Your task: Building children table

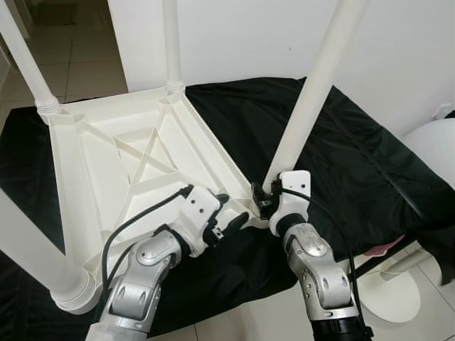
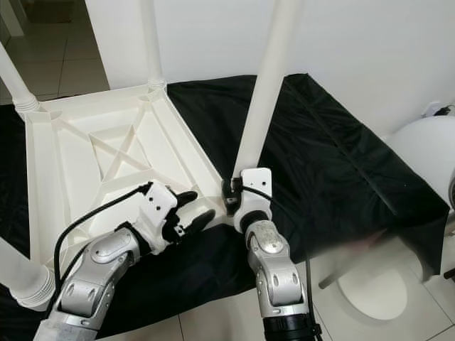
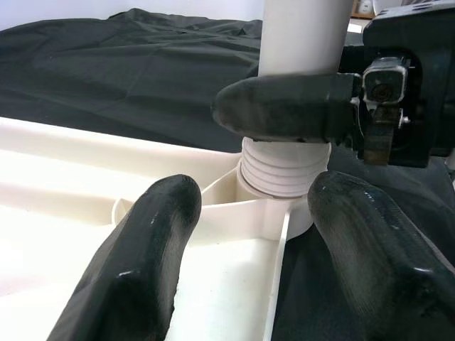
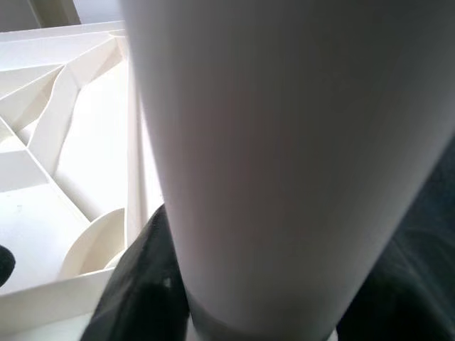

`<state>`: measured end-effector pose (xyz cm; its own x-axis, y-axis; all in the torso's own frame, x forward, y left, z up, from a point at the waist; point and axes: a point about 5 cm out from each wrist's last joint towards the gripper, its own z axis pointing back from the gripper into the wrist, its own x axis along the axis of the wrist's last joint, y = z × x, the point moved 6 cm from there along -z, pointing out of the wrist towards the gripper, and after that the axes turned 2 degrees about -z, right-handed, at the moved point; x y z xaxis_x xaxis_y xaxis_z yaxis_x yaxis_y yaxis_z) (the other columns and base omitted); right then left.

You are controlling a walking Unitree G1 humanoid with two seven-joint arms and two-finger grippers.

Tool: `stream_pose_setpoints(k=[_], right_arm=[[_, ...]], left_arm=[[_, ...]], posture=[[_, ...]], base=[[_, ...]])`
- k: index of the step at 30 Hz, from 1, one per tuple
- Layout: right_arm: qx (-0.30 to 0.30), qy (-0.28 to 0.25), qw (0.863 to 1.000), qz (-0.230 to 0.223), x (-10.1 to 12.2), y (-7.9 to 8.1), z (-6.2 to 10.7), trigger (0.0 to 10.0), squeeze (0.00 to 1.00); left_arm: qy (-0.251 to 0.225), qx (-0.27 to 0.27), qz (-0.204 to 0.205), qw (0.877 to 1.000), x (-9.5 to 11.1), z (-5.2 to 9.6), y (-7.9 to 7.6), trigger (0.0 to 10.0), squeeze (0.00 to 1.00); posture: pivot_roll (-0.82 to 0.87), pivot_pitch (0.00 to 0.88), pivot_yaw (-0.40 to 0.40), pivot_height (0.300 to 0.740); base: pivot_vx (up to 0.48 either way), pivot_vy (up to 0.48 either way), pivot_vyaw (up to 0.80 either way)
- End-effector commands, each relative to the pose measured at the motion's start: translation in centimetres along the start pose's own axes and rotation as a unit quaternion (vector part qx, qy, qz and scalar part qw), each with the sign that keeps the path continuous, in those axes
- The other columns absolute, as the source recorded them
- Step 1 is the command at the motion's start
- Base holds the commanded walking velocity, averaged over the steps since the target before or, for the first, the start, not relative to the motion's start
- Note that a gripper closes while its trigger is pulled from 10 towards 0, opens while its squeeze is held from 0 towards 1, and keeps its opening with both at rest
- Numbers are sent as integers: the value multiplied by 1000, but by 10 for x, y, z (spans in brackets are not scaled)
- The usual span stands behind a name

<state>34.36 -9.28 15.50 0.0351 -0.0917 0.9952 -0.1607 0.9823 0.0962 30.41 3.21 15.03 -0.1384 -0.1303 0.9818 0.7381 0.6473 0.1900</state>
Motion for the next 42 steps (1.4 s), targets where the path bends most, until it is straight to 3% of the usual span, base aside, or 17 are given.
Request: stream_pose_setpoints(k=[1,11,16,17,26,30,36,37,40,41,42], right_arm=[[-18,20,999,-37,-10,0,4,10000,1000],[2,13,1000,-18,-3,-6,3,10000,1000],[43,14,999,-8,-1,-13,0,10000,973],[62,12,998,-5,0,-13,-1,10000,0],[181,-11,983,28,6,-14,-9,10000,0],[247,-2,967,66,-6,-9,-11,10000,0],[290,12,952,99,-14,-9,-21,9882,0],[293,13,950,108,-15,-11,-23,4941,0],[295,13,949,113,-15,-12,-26,4627,0],[294,12,948,118,-14,-13,-28,0,0],[296,11,947,120,-13,-15,-30,0,0]], left_arm=[[9,32,5,999,-4,-1,5,10000,0],[9,32,5,999,-5,-1,5,10000,0],[13,32,5,999,-9,1,3,10000,0],[16,32,7,999,-11,2,3,10000,0],[25,22,6,999,-15,7,-3,10000,0],[24,19,1,1000,-15,7,-4,10000,0],[21,27,-4,999,-13,5,1,10000,0],[20,30,-6,999,-12,5,2,10000,0],[19,31,-6,999,-12,5,3,10000,0],[19,33,-7,999,-11,5,4,10000,0],[19,34,-7,999,-11,5,4,10000,0]], posture=[[-45,46,-31,740],[-46,41,-34,740],[-43,38,-42,740],[-40,37,-47,740],[-39,39,-49,740],[-40,44,-42,740],[-32,48,-38,740],[-30,47,-39,740],[-27,48,-39,740],[-27,48,-39,740],[-27,48,-39,740]], base=[[0,0,0],[0,0,0],[0,0,0],[0,0,0],[0,0,0],[0,0,0],[0,0,0],[0,0,0],[0,0,0],[0,0,0],[0,0,0]])
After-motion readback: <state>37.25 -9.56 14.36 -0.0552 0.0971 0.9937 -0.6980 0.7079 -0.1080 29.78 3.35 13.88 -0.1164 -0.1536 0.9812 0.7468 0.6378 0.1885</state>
